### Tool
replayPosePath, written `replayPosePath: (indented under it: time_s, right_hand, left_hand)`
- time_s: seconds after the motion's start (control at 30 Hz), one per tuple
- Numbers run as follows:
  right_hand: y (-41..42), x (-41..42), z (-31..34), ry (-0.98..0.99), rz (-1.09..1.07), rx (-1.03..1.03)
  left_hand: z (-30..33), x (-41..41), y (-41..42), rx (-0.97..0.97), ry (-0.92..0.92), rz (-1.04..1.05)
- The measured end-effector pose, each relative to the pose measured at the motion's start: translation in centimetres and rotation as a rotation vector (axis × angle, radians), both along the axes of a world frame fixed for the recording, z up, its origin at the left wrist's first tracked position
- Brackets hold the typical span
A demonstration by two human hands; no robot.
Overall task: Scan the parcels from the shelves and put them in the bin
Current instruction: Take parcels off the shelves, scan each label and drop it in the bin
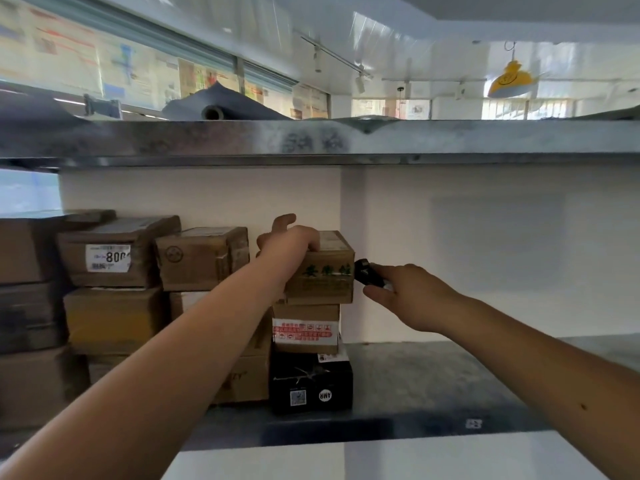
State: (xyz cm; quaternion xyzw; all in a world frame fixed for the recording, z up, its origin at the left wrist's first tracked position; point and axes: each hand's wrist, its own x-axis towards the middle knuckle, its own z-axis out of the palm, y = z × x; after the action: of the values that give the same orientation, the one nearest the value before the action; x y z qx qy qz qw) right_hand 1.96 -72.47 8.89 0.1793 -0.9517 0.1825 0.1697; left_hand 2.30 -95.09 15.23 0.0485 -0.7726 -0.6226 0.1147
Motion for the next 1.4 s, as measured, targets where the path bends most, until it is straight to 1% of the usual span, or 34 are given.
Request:
replayPosePath:
  time_s: [0.03,0.1,0.17,0.23,0.33,0.5,0.6,0.7,0.77,0.83,0.9,1.03,1.1,1.2,1.3,1.4]
  right_hand:
    - [0.1,0.1,0.0,0.003,-0.001,0.002]
    - [0.3,0.2,-0.1,0.002,0.011,-0.022]
    - [0.7,0.2,-0.1,-0.017,0.029,-0.096]
    - [1.0,0.4,-0.1,-0.019,0.036,-0.131]
    - [1.4,0.9,-0.1,-0.021,0.052,-0.118]
    - [3.6,2.0,0.0,-0.052,0.055,-0.136]
    - [5.7,2.7,-0.4,-0.032,0.036,-0.164]
    - [8.2,3.2,-0.7,0.018,-0.013,-0.167]
    - [10.0,3.5,-0.9,0.024,-0.052,-0.167]
    - [11.7,4.0,-1.4,0.018,-0.076,-0.171]
    - [13.2,4.4,-2.1,0.004,-0.1,-0.149]
    - [15.6,5.0,-3.9,-0.026,-0.152,-0.126]
    - [16.7,5.1,-4.7,-0.036,-0.159,-0.142]
    - [18.0,5.1,-5.9,-0.056,-0.155,-0.101]
    - [19.1,5.3,-7.6,-0.111,-0.123,-0.13]
    - [19.7,6.2,-8.0,-0.137,-0.102,-0.204]
  left_hand:
    - [-0.2,0.2,-0.1,-0.011,-0.006,-0.053]
    - [-0.8,0.8,-0.2,-0.102,0.032,-0.146]
    - [-1.4,0.9,0.0,-0.181,0.164,-0.183]
    - [-1.6,1.2,0.4,-0.203,0.316,-0.189]
    - [-1.7,1.7,0.7,-0.214,0.402,-0.207]
    - [-1.8,2.6,2.3,-0.328,0.429,-0.223]
    - [-2.0,2.5,4.7,-0.32,0.415,-0.251]
    - [-2.2,1.4,7.1,-0.351,0.413,-0.315]
    - [-2.5,1.0,8.7,-0.314,0.405,-0.379]
    - [-3.1,1.0,10.3,-0.225,0.393,-0.432]
    - [-4.0,0.9,11.9,-0.18,0.386,-0.446]
    - [-6.2,0.3,14.7,-0.223,0.397,-0.44]
    - [-7.6,-0.1,15.5,-0.209,0.38,-0.441]
    - [-10.1,-0.2,16.6,-0.21,0.389,-0.429]
    - [-12.4,-0.7,17.4,-0.235,0.431,-0.37]
    - [-13.9,-0.9,17.9,-0.29,0.449,-0.253]
